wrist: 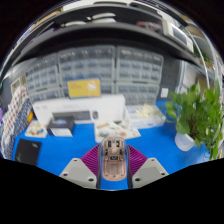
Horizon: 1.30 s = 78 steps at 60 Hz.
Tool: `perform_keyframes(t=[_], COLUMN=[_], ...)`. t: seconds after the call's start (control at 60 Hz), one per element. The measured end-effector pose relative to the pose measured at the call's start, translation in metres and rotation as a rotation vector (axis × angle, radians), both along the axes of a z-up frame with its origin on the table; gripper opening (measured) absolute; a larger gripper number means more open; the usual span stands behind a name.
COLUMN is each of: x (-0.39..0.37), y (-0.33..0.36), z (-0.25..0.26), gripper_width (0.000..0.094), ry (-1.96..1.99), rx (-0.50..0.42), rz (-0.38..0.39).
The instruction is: Arrange mouse
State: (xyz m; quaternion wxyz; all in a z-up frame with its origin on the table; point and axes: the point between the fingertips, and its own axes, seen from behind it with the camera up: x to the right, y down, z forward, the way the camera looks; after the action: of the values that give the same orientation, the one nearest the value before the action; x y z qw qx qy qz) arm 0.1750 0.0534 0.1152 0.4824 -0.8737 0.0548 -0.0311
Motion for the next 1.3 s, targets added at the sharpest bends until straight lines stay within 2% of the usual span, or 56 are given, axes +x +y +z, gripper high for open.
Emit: perform_keyframes(t=[0.167, 0.317, 0.4, 0.5, 0.667, 0.833, 0.867, 1.0, 1.2, 1.233, 1.267, 1.3], x=[-0.134, -0.271, -0.344, -0.411, -0.470, -0.481, -0.481, -0.481, -0.477, -0.476, -0.472, -0.470], y=[0.021, 0.038, 0.044, 0.043, 0.034, 0.022, 0.024, 0.024, 0.023, 0.021, 0.018, 0.018], z=[0.099, 0.120, 0.098, 0.045, -0.053, -0.120, -0.120, -0.120, -0.119, -0.120, -0.117, -0.111], gripper_width=[0.0358, 0.0357, 0.0355, 0.0354, 0.0351, 0.0356, 0.0357, 0.0355, 0.0475, 0.0576, 0.0717, 0.0789], ry=[0.003, 0.014, 0.027, 0.048, 0.030, 0.022, 0.014, 0.001, 0.001, 0.016, 0.033, 0.049], rx=[0.131, 0.172, 0.146, 0.072, -0.071, -0.165, -0.130, -0.117, -0.123, -0.140, -0.158, -0.153], rz=[0.033, 0.125, 0.180, 0.238, 0.294, 0.284, 0.282, 0.260, 0.226, 0.214, 0.202, 0.193])
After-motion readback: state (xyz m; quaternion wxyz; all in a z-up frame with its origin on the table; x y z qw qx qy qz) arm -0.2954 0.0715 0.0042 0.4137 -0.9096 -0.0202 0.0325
